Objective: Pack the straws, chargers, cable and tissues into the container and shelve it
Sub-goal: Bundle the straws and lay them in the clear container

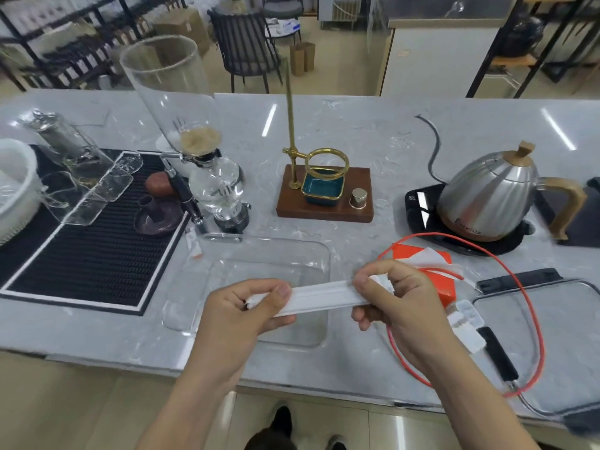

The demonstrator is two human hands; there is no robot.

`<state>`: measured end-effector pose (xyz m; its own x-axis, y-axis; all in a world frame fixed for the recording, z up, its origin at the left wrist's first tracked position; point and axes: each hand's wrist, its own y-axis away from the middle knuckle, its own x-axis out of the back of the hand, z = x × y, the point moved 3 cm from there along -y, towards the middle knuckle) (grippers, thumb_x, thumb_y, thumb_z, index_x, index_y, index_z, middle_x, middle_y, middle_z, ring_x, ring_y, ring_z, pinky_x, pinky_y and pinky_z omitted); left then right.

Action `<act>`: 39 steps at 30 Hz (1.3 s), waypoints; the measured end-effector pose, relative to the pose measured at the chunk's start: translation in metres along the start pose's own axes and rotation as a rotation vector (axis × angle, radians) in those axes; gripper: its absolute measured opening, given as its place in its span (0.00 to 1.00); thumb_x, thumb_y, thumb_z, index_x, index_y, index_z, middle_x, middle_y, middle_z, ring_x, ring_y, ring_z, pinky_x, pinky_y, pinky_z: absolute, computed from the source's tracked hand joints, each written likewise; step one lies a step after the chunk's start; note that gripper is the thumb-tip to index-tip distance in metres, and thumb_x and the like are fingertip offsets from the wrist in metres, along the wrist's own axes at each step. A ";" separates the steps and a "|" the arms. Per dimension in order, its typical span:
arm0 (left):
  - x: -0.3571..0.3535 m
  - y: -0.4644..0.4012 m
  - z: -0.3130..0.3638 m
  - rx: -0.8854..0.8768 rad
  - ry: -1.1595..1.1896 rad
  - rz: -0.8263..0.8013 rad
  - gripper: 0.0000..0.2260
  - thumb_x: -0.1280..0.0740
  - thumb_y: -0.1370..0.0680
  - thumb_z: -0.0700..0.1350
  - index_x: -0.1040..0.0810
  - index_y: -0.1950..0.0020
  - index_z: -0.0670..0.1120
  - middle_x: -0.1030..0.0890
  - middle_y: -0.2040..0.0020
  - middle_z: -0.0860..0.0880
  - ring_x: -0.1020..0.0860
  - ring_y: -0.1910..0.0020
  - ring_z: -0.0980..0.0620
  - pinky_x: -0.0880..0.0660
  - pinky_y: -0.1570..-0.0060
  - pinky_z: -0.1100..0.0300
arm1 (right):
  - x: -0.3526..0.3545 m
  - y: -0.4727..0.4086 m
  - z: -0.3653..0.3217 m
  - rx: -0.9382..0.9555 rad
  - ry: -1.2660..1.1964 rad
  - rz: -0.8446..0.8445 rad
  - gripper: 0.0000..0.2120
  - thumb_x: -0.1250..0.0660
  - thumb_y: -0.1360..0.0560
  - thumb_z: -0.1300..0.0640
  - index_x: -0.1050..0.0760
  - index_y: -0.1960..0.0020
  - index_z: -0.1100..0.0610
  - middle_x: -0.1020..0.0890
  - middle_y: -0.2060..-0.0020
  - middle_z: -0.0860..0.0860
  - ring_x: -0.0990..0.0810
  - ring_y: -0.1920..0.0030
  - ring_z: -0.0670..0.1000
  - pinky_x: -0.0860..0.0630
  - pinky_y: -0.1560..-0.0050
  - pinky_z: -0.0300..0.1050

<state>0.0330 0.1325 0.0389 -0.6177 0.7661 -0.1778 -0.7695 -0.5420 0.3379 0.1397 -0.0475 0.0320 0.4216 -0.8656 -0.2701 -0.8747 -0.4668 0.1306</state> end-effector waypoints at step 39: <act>0.090 -0.087 0.014 0.050 -0.369 -0.325 0.05 0.28 0.27 0.43 0.13 0.54 0.46 0.14 0.52 0.46 0.15 0.58 0.47 0.17 0.55 0.56 | -0.102 -0.056 0.025 -0.022 1.327 -0.734 0.07 0.35 0.21 0.50 0.25 0.44 0.48 0.21 0.57 0.45 0.28 0.58 0.43 0.31 0.58 0.41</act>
<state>0.0469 0.2532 0.0064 -0.2412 0.9689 0.0545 -0.8986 -0.2442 0.3646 0.1394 0.0716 0.0289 0.6636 0.0267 0.7476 -0.3828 -0.8465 0.3700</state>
